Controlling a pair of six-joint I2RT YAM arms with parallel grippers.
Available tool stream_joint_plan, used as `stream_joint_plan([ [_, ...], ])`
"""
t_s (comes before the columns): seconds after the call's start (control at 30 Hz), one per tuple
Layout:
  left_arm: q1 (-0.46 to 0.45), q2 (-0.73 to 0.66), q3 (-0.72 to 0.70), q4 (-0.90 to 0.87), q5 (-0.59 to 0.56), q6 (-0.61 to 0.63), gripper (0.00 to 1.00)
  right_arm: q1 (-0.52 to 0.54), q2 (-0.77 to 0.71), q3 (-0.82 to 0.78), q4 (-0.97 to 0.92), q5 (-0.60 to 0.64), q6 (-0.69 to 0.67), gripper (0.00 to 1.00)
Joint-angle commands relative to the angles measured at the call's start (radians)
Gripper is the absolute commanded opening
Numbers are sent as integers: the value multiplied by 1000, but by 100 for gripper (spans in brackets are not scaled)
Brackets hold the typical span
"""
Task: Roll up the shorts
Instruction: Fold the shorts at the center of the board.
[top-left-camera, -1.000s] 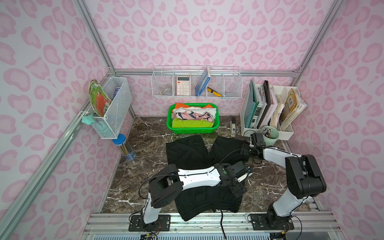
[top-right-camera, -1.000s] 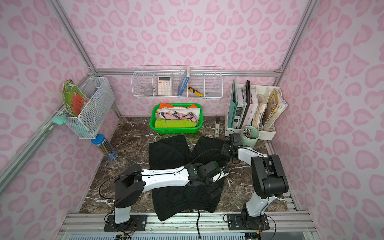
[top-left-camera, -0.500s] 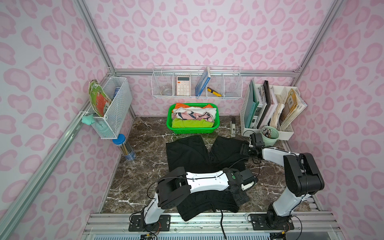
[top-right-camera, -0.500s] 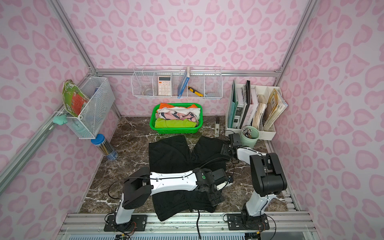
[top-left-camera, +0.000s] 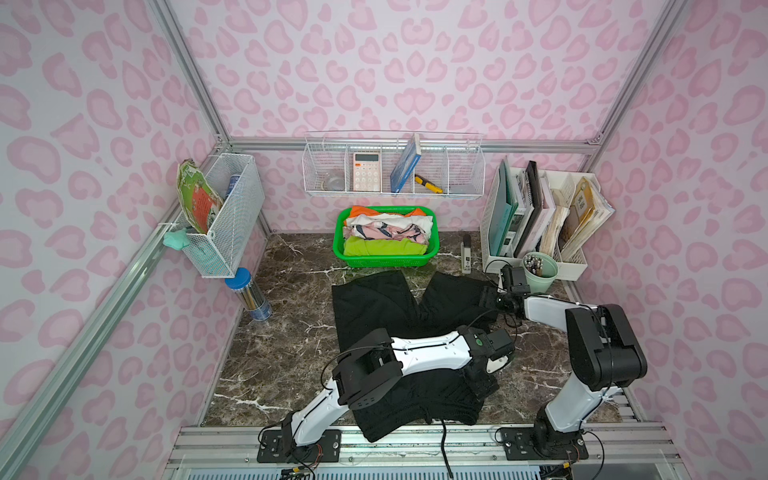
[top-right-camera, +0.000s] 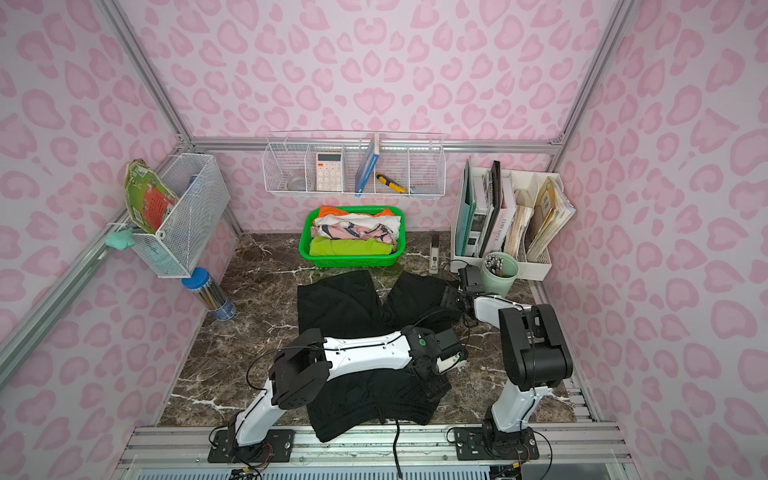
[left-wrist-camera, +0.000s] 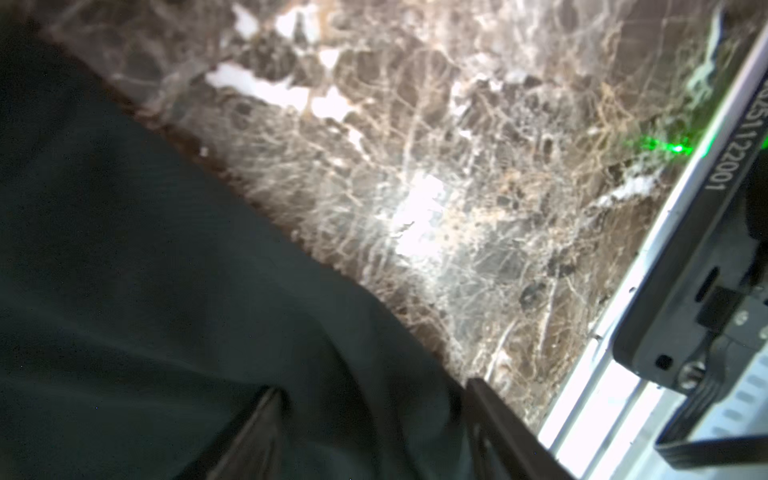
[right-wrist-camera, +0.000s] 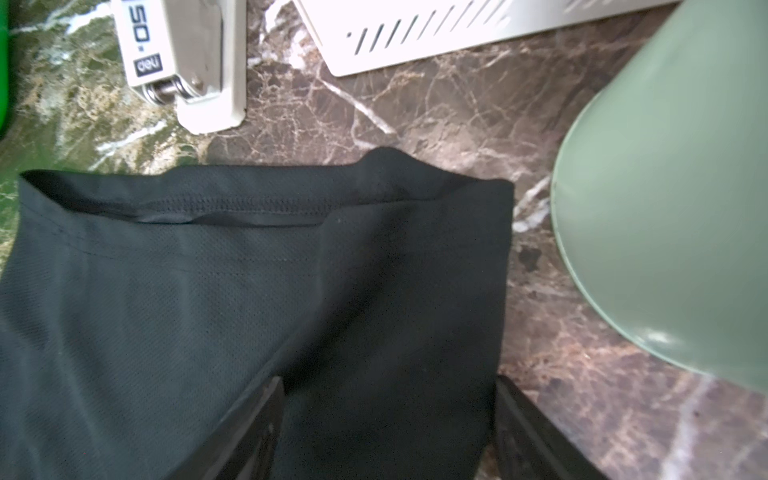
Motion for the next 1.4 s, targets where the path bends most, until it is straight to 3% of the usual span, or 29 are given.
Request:
stream_joint_plan([
  [0.0, -10, 6, -23, -60, 66, -37, 62, 2, 11, -16, -56, -51, 6, 79],
  [0.27, -5, 30, 6, -86, 79, -60, 43, 1, 34, -31, -55, -72, -12, 75],
  [0.43, -1, 28, 3, -85, 80, -69, 0, 1, 43, -52, -33, -101, -5, 55],
  [0.6, 4, 14, -11, -70, 67, -73, 0, 2, 36, -55, -30, -108, -3, 30],
  [0.73, 7, -48, -71, -4, 28, -69, 0, 2, 14, -57, -21, -115, -1, 0],
  [1.1, 6, -205, -195, 168, 0, -22, 0, 2, -164, -66, -5, -103, -16, 0],
  [1.37, 28, -369, -300, 296, -18, -27, 0, 42, -315, -30, 0, -181, -105, 0],
])
